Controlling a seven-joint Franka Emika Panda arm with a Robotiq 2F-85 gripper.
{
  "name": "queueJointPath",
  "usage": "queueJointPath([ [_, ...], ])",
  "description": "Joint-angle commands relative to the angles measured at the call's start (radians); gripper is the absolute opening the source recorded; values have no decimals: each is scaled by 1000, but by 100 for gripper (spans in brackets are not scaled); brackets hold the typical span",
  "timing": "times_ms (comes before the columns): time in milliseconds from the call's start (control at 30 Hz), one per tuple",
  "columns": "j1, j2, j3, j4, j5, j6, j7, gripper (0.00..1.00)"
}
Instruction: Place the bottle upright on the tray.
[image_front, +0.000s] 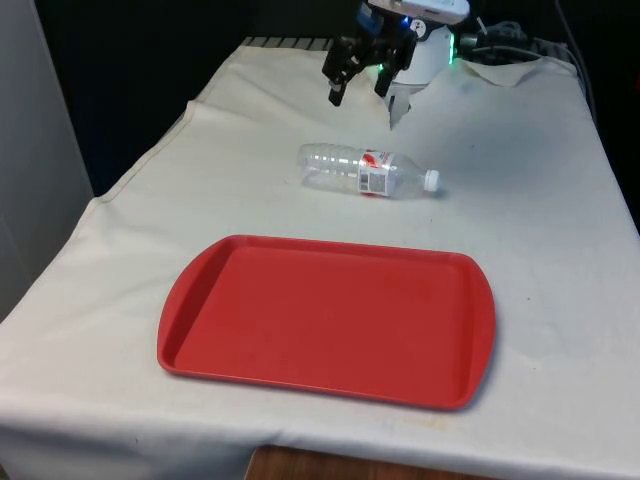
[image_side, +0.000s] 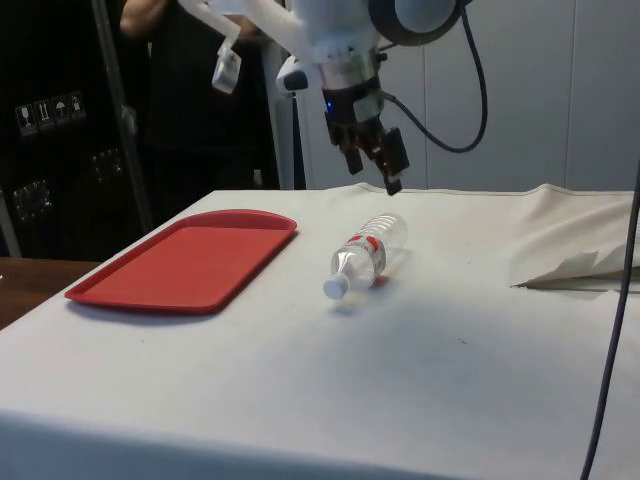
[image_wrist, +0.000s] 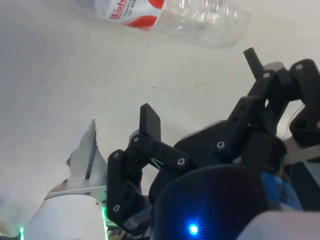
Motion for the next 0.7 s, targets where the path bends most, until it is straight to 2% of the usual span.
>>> queueJointPath([
  [0,3,12,6,13,-20,-13,16,100],
  [167,6,36,19,35,-35,-33,24,100],
  [200,4,31,18,29,-16,-24,9,100],
  [233,7,39,21,37,-38,-35,26,100],
  [467,11,64,30,56,-64,-55,33,100],
  [500,8,59,29,50,-48,-46,19,100],
  [533,11,66,32,58,-67,-59,34,100],
  [667,15,84,41,70,-83,-74,44,100],
])
